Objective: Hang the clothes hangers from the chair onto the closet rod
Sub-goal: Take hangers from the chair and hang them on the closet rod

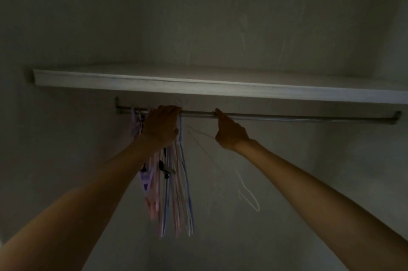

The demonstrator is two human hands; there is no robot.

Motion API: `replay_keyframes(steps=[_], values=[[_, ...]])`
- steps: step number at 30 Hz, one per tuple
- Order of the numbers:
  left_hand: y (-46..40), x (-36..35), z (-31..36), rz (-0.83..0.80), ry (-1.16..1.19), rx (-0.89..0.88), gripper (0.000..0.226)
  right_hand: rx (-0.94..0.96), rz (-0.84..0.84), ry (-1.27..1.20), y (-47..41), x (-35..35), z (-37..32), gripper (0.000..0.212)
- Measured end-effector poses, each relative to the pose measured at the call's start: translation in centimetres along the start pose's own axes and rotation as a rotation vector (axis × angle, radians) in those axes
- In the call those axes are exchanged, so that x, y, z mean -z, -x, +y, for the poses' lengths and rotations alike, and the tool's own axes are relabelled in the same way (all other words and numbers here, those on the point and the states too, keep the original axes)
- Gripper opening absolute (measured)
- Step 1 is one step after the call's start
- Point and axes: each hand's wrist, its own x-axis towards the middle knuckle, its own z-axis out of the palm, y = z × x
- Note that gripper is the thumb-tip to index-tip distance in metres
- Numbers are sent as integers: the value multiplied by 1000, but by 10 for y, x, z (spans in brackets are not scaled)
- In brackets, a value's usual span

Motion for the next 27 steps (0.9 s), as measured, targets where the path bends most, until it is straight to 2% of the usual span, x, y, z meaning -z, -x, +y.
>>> replay_keyframes(steps=[10, 17, 21, 24, 27], values=[[3, 7, -5, -80, 260, 18, 70, 96, -104, -321, -28, -22, -43, 72], [7, 7, -4, -141, 165, 9, 78, 172, -249, -290, -24, -24, -36, 80], [12, 8, 1, -130, 138, 12, 79, 176, -254, -283, -16, -20, -34, 79], [26, 8, 10, -52, 114, 15, 75, 149, -232, -307, 3, -18, -18, 69], [47, 14, 29, 44, 121, 19, 61, 113, -256, -350, 34, -15, 8, 44]])
